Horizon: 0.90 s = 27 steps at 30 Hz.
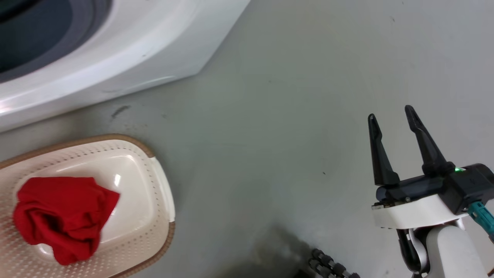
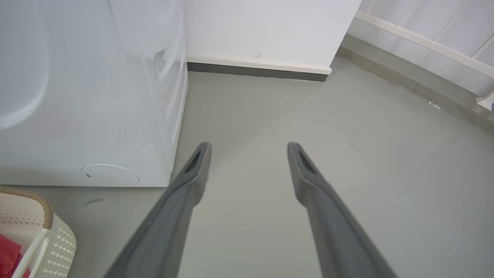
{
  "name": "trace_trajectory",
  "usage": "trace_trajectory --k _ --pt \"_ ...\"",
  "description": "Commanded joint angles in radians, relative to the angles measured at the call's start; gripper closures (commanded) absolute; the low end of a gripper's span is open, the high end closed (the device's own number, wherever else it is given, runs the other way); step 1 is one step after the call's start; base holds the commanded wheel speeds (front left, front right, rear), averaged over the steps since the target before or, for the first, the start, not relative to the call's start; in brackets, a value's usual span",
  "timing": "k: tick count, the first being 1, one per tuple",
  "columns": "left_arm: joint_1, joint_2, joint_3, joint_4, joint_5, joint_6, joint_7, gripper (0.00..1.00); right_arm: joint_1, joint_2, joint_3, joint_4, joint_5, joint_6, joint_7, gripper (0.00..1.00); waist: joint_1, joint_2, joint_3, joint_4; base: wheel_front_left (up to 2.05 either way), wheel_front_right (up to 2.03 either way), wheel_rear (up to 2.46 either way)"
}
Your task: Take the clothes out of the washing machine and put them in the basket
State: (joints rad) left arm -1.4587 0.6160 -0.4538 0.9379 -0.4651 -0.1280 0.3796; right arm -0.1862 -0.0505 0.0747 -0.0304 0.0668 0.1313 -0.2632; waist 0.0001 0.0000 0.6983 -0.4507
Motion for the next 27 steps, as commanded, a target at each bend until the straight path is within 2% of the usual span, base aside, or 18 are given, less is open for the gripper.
trace_trajectory --k 1,10,16,22,27 --pt "0.017 -0.009 -0.001 -0.001 -0.003 -0.002 -0.027 1.00 -0.013 0.001 -0.006 0.001 -0.008 -0.001 -0.002 0.00 -0.0001 0.0000 -0.047 0.041 0.00 0.00 0.00" --pt "0.218 -0.101 0.016 0.024 -0.058 -0.002 -0.375 1.00 0.028 0.000 -0.055 0.022 -0.090 -0.001 -0.002 0.00 -0.0001 0.0000 -0.225 0.156 0.00 0.00 0.00" --pt "0.350 -0.159 0.024 0.036 -0.085 -0.001 -0.559 1.00 0.047 0.000 -0.074 0.032 -0.119 -0.001 -0.002 0.00 -0.0001 0.0000 -0.325 0.216 0.00 0.00 0.00" --pt "0.484 -0.200 0.033 -0.007 -0.088 0.013 -0.639 1.00 0.079 0.000 -0.086 0.046 -0.140 -0.001 -0.002 0.00 -0.0001 0.0000 -0.414 0.264 0.00 0.00 0.00" --pt "0.603 -0.218 0.079 -0.152 -0.072 0.042 -0.646 1.00 0.104 0.000 -0.095 0.052 -0.152 -0.001 -0.002 0.00 -0.0001 0.0000 -0.474 0.303 0.00 0.00 0.00"
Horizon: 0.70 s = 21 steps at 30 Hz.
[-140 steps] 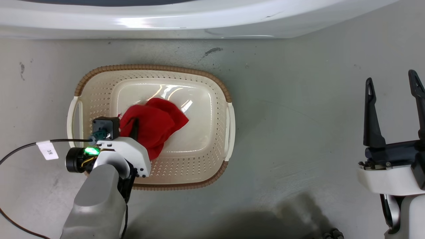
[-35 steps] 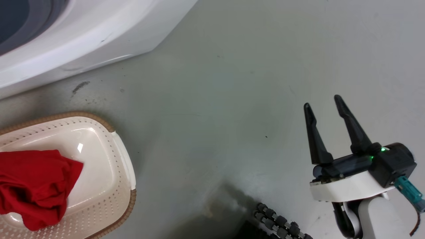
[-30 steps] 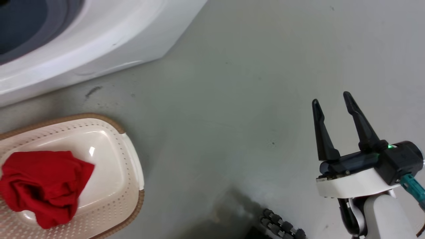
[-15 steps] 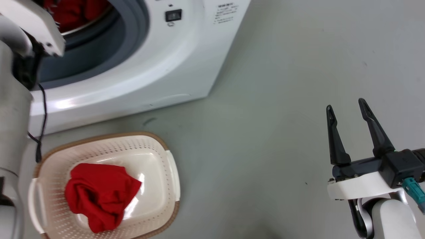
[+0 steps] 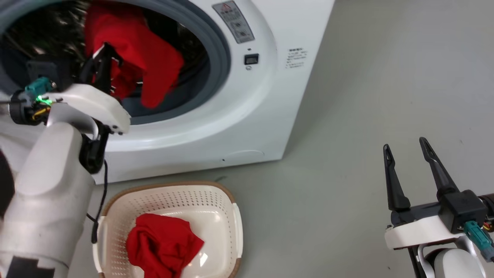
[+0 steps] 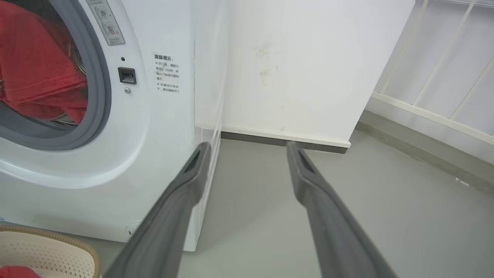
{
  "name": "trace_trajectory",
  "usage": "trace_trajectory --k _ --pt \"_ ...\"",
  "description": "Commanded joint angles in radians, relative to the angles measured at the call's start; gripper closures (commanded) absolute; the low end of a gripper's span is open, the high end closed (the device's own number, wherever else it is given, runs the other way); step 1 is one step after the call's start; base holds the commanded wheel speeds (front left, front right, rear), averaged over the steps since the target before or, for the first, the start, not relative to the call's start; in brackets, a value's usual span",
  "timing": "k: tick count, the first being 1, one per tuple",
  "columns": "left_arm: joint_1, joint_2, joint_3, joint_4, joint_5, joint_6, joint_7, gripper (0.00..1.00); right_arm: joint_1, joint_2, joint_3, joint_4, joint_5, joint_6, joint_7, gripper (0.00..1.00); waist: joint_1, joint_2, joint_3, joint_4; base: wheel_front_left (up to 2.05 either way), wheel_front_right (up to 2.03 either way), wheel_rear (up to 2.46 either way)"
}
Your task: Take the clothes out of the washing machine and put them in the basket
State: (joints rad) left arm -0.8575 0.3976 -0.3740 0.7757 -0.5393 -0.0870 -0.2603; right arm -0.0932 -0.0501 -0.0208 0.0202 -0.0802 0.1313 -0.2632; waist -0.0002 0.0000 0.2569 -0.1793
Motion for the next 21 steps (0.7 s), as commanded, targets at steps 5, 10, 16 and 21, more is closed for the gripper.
trace_trajectory --k 5,10,16,21 --pt "0.147 -0.019 0.061 -0.194 0.034 0.024 -0.007 1.00 0.027 0.000 -0.010 0.008 -0.009 -0.001 -0.002 0.00 0.0002 0.0000 -0.085 0.069 0.00 0.00 0.00" --pt "0.289 -0.035 0.092 -0.373 0.044 0.027 -0.006 1.00 0.046 0.000 -0.019 0.016 -0.011 -0.001 -0.002 0.00 0.0002 0.0000 -0.126 0.097 0.00 0.00 0.00" --pt "0.420 -0.029 0.056 -0.539 0.023 0.019 0.047 1.00 0.056 0.000 -0.029 0.013 -0.013 -0.001 -0.002 0.00 0.0002 0.0000 -0.136 0.123 0.00 0.00 0.00" --pt "0.505 -0.025 0.015 -0.615 0.015 0.020 0.105 1.00 0.042 0.000 -0.027 0.007 -0.012 -0.001 -0.002 0.00 0.0002 0.0000 -0.113 0.129 0.00 0.00 0.00"
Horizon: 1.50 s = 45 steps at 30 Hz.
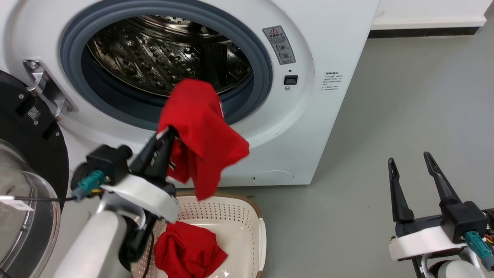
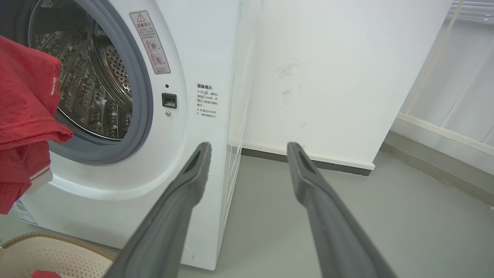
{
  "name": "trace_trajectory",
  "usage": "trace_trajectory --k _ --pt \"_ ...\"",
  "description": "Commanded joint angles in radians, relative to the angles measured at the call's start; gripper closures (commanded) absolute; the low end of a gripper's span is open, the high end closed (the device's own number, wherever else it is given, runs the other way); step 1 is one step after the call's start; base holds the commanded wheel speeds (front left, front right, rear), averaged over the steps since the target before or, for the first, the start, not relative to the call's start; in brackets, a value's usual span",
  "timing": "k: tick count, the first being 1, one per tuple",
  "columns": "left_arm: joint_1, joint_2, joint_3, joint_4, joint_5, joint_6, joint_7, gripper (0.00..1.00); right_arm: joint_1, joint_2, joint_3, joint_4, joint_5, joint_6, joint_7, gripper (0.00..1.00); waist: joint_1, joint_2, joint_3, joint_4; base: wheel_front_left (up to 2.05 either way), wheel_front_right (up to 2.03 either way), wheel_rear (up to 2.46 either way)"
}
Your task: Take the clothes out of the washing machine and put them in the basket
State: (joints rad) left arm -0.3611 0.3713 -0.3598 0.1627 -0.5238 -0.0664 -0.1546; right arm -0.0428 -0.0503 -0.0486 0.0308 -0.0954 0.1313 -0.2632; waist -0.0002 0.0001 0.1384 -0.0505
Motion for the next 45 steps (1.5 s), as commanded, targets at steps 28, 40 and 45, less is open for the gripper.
trace_trajectory --k 28,40,45 --pt "-0.203 -0.082 -0.286 0.594 0.038 -0.064 0.014 1.00 -0.153 0.000 -0.001 -0.078 0.002 -0.001 -0.002 0.00 0.0002 -0.0001 0.478 -0.115 0.00 0.00 0.00" --pt "-0.382 -0.090 -0.377 0.841 -0.002 -0.064 -0.022 1.00 -0.192 0.000 0.019 -0.112 0.038 -0.001 -0.002 0.00 0.0002 -0.0001 0.627 -0.172 0.00 0.00 0.00" --pt "-0.430 -0.081 -0.405 0.937 -0.015 -0.064 -0.036 1.00 -0.201 0.000 0.033 -0.125 0.052 -0.001 -0.002 0.00 0.0002 -0.0001 0.666 -0.196 0.00 0.00 0.00"
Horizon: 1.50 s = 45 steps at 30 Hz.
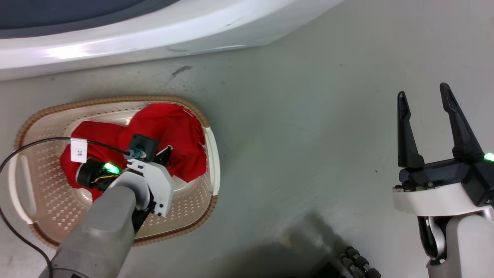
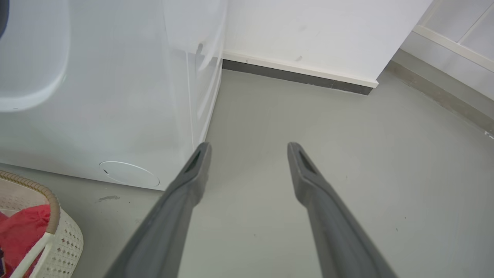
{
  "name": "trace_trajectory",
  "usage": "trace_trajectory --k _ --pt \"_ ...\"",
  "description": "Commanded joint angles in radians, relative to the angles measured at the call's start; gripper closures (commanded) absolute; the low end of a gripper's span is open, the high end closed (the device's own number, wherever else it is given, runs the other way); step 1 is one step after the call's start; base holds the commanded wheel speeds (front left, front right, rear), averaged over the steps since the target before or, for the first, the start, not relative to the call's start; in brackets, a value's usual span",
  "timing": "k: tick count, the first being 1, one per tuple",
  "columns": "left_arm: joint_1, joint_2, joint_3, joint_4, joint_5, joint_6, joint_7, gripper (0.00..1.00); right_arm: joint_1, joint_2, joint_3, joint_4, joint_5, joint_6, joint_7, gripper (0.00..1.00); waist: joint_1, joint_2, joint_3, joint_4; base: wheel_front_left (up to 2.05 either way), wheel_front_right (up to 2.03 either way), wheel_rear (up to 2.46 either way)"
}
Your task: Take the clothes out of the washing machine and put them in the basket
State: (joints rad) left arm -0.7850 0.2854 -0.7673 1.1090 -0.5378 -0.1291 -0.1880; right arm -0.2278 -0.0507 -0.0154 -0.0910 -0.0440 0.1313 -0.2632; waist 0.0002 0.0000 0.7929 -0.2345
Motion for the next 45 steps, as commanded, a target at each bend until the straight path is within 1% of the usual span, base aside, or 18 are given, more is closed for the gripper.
trace_trajectory --k 1,4,7,8,9,14,19,20,24,28,32,33,34,40,45 --pt "-0.013 0.005 -0.003 0.010 -0.001 -0.002 -0.005 1.00 -0.018 0.001 0.003 -0.004 0.004 -0.001 -0.002 0.00 -0.0002 0.0000 0.016 -0.016 0.00 0.00 0.00" --pt "-0.028 0.006 -0.024 0.053 0.005 -0.002 -0.017 1.00 -0.023 0.001 0.009 -0.003 0.010 -0.001 -0.002 0.00 -0.0002 0.0000 0.025 -0.027 0.00 0.00 0.00" --pt "-0.030 0.001 -0.029 0.078 -0.013 -0.002 -0.030 1.00 -0.024 0.001 0.011 -0.004 0.014 -0.001 -0.002 0.00 -0.0002 0.0000 0.029 -0.031 0.00 0.00 0.00" --pt "-0.033 0.000 -0.032 0.082 -0.018 -0.002 -0.034 0.55 -0.023 0.001 0.010 -0.003 0.015 -0.001 -0.002 0.00 -0.0002 0.0000 0.029 -0.031 0.00 0.00 0.00" --pt "-0.034 0.000 -0.038 0.088 -0.019 -0.002 -0.037 0.00 -0.022 0.001 0.008 -0.001 0.015 -0.001 -0.002 0.00 -0.0002 0.0000 0.028 -0.029 0.00 0.00 0.00" --pt "-0.020 -0.020 -0.072 0.089 -0.032 -0.002 -0.055 0.00 -0.029 0.001 0.006 0.014 0.003 -0.001 -0.002 0.00 -0.0002 0.0000 -0.008 -0.011 0.00 0.00 0.00" --pt "0.015 -0.035 -0.097 0.046 -0.061 -0.002 -0.072 0.00 -0.023 0.001 -0.005 0.037 -0.010 -0.001 -0.002 0.00 -0.0002 0.0000 -0.094 0.014 0.00 0.00 0.00" --pt "0.037 -0.037 -0.114 0.001 -0.074 -0.002 -0.077 0.00 -0.008 0.000 -0.016 0.055 -0.022 -0.001 -0.002 0.00 -0.0002 0.0000 -0.162 0.034 0.00 0.00 0.00" --pt "0.069 -0.017 -0.086 -0.125 -0.073 -0.002 -0.078 0.00 0.014 0.000 -0.041 0.077 -0.038 -0.001 -0.002 0.00 -0.0002 0.0000 -0.256 0.068 0.00 0.00 0.00" --pt "0.115 0.010 0.007 -0.253 -0.059 0.001 -0.077 0.00 0.039 0.000 -0.067 0.089 -0.056 -0.001 -0.002 0.00 -0.0002 0.0000 -0.348 0.108 0.00 0.00 0.00" --pt "0.180 0.026 0.123 -0.381 -0.019 0.022 -0.077 0.00 0.071 0.000 -0.087 0.101 -0.075 -0.001 -0.002 0.00 -0.0002 0.0000 -0.433 0.148 0.00 0.00 0.00" --pt "0.237 0.039 0.209 -0.472 0.020 0.040 -0.077 0.00 0.095 0.000 -0.096 0.108 -0.083 -0.001 -0.002 0.00 -0.0002 0.0000 -0.493 0.177 0.00 0.00 0.00" --pt "0.256 0.040 0.238 -0.499 0.033 0.046 -0.077 0.00 0.104 0.000 -0.096 0.109 -0.086 -0.001 -0.002 0.00 -0.0002 0.0000 -0.510 0.185 0.00 0.00 0.00" --pt "0.392 0.040 0.384 -0.672 0.125 0.084 -0.077 0.00 0.146 0.000 -0.104 0.120 -0.088 -0.001 -0.002 0.00 -0.0002 0.0000 -0.603 0.225 0.00 0.00 0.00" --pt "0.518 0.017 0.500 -0.808 0.201 0.118 -0.077 0.00 0.189 0.000 -0.107 0.126 -0.082 -0.001 -0.002 0.00 -0.0002 0.0000 -0.675 0.246 0.00 0.00 0.00"
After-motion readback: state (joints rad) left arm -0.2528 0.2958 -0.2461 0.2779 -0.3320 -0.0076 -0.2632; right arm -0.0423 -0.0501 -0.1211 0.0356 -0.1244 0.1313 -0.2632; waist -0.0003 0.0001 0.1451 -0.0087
